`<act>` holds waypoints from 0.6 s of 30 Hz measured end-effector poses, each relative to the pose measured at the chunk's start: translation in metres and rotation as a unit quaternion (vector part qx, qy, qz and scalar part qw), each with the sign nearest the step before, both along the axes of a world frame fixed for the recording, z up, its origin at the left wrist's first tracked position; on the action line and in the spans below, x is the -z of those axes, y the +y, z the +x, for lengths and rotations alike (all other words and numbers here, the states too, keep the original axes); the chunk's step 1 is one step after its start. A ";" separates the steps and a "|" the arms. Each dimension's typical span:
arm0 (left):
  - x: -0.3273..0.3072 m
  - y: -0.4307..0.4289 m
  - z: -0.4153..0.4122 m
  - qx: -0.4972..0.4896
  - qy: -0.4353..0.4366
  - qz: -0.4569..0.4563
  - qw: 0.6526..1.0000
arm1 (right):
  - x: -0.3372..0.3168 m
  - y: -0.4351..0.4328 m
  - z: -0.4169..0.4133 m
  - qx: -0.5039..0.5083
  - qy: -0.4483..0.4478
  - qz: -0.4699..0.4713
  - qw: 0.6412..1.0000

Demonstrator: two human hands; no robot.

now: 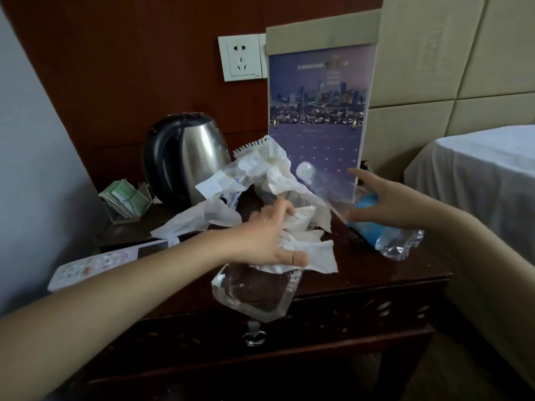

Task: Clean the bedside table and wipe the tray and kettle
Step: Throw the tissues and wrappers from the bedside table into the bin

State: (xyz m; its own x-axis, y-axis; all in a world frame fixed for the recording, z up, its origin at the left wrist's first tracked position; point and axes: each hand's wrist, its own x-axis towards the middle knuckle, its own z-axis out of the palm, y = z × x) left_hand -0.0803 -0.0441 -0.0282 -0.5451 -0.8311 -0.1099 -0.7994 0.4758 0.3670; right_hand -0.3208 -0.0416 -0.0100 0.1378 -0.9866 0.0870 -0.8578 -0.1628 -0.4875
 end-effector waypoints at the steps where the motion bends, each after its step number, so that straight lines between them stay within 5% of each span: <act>1: 0.001 -0.002 0.000 0.005 0.029 0.007 1.000 | -0.002 0.002 0.000 0.017 -0.034 -0.024 0.999; 4: -0.003 -0.008 0.002 0.027 0.107 -0.030 0.993 | -0.011 0.008 0.005 0.053 -0.132 -0.066 0.988; 9: -0.040 -0.006 0.034 0.045 0.158 -0.087 0.983 | -0.040 0.001 0.031 0.002 -0.290 -0.001 0.957; 15: -0.061 0.021 0.099 0.016 0.179 -0.073 0.981 | -0.048 -0.033 0.085 -0.034 -0.185 0.084 0.979; 18: -0.056 0.029 0.113 0.004 0.163 -0.054 0.985 | -0.052 -0.044 0.096 -0.051 -0.191 0.191 0.962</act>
State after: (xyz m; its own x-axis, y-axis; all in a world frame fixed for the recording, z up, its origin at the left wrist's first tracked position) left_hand 0.0325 -0.0151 0.0281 -0.5427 -0.8243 0.1610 -0.6437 0.5313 0.5508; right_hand -0.2244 -0.0858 0.0416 0.2651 -0.9399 -0.2152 -0.5939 0.0166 -0.8044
